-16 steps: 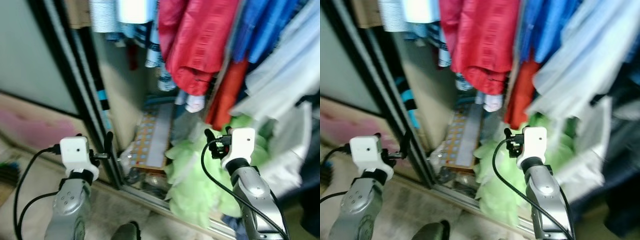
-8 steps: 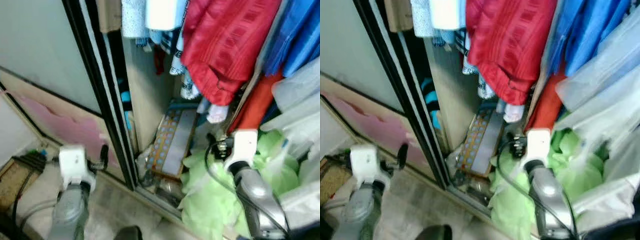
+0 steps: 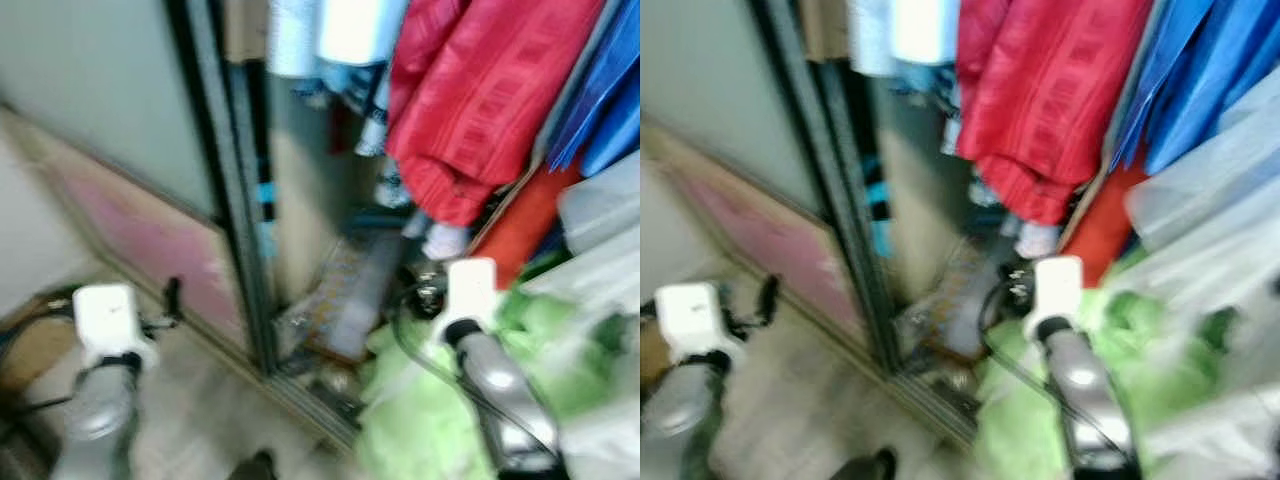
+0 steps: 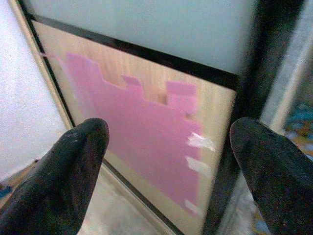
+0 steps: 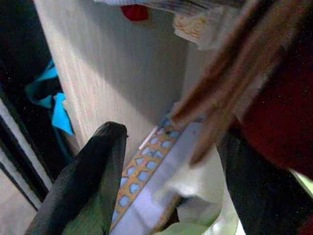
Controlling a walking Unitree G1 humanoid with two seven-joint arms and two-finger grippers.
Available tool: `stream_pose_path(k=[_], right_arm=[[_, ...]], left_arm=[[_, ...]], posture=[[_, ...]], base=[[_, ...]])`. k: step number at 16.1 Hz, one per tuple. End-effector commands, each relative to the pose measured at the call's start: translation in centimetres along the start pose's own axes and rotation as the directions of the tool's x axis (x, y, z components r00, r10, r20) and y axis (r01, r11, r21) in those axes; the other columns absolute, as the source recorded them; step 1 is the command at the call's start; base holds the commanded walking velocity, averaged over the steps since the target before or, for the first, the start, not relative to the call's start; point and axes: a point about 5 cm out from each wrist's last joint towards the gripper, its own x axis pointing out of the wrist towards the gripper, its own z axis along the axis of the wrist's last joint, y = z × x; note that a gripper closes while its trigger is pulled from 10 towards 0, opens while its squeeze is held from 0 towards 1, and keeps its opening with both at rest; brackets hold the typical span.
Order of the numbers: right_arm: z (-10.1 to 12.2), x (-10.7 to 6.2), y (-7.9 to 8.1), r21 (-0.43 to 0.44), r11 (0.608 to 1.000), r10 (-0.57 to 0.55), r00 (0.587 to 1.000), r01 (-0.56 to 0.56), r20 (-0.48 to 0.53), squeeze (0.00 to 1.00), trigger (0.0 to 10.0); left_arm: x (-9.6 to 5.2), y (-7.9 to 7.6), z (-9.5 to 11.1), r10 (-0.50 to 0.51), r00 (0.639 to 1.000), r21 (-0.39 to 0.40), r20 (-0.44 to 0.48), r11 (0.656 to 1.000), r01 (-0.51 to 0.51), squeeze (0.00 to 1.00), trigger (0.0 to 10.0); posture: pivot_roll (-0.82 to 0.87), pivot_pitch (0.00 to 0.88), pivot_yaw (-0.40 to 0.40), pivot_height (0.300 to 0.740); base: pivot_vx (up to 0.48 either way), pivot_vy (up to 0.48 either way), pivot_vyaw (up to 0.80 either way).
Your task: Clean up the room
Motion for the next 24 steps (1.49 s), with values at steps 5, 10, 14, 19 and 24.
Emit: stream_pose_path(k=[5, 10, 14, 19, 24], right_arm=[[-1.5, -2.4, -0.4, 0.004, 0.999, -0.045, 0.984, 0.046, -0.171, 0.00, 10.0], [-3.5, -2.3, -1.3, 0.017, 0.998, -0.042, 0.920, 0.053, -0.390, 0.00, 10.0], [0.1, -0.8, 1.6, 0.039, 0.995, 0.095, 0.984, -0.090, -0.150, 0.00, 10.0], [0.7, -0.3, 1.0, -0.026, 0.995, 0.099, 0.994, -0.100, -0.047, 0.00, 10.0], [1.2, -2.3, -0.3, 0.003, 1.000, 0.010, 1.000, -0.010, 0.014, 0.00, 10.0]], left_arm=[[0.7, -2.5, 0.8, -0.124, 0.992, -0.006, 0.027, 0.992, 0.125, 0.00, 10.0], [1.6, -3.5, 0.7, -0.168, 0.986, -0.018, 0.013, 0.986, 0.168, 0.00, 10.0], [1.5, -3.1, 0.9, -0.128, 0.992, -0.055, 0.013, 0.990, 0.128, 0.00, 10.0], [1.1, -2.7, 1.1, -0.066, 0.997, -0.014, 0.047, 0.998, 0.067, 0.00, 10.0], [-0.2, -1.9, 1.0, -0.030, 0.999, -0.008, 0.037, 0.999, 0.031, 0.00, 10.0]], posture=[[-0.04, 0.000, 0.009, 0.740], [-0.06, 0.000, 0.003, 0.740], [-0.05, 0.000, 0.005, 0.740], [-0.04, 0.000, 0.011, 0.740], [-0.04, 0.000, 0.021, 0.740]], base=[[0.000, 0.000, 0.42], [0.000, 0.000, 0.00], [0.000, 0.000, 0.72], [0.000, 0.000, 0.80], [0.000, 0.000, 0.80]])
